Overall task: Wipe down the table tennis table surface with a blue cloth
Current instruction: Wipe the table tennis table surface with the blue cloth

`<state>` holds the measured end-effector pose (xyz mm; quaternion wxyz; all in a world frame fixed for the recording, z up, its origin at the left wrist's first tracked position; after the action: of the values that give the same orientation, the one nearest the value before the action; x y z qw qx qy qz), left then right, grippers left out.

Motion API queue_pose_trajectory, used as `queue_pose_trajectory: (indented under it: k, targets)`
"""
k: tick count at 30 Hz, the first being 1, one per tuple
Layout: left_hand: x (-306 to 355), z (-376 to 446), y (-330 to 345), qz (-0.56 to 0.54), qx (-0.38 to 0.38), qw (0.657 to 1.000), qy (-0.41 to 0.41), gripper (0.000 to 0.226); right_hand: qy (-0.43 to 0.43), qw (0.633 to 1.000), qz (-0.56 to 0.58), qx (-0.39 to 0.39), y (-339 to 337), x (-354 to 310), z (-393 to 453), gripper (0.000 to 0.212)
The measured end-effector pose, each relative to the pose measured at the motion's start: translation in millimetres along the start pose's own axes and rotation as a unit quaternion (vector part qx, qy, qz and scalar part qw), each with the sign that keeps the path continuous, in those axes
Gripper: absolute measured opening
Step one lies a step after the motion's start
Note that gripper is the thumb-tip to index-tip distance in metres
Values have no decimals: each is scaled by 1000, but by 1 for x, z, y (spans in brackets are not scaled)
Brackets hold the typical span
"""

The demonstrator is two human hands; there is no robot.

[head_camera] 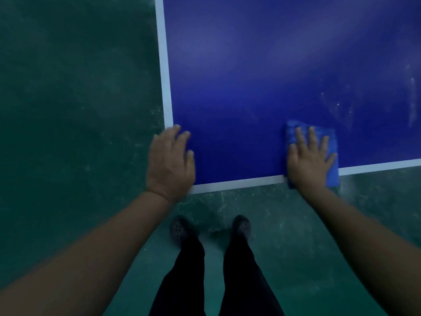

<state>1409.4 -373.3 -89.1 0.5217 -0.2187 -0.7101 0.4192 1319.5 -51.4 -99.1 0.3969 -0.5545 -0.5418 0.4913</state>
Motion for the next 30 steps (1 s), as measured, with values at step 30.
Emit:
queue_pose_trajectory:
  k: [30]
  targets:
    - [24, -39, 63, 140, 76, 985, 70, 65, -80, 997, 8, 20, -5, -69, 102, 54]
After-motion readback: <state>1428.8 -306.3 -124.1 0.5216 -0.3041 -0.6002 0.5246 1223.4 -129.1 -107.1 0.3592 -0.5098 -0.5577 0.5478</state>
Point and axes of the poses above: each hand's wrist, its own z-axis towards the middle knuckle, its own y-axis out of the palm, x = y × z, the point moved 1 cm from there along z, towards the middle knuckle, and after that the axes turned 15 degrees about -y, right-handed, at the moved point
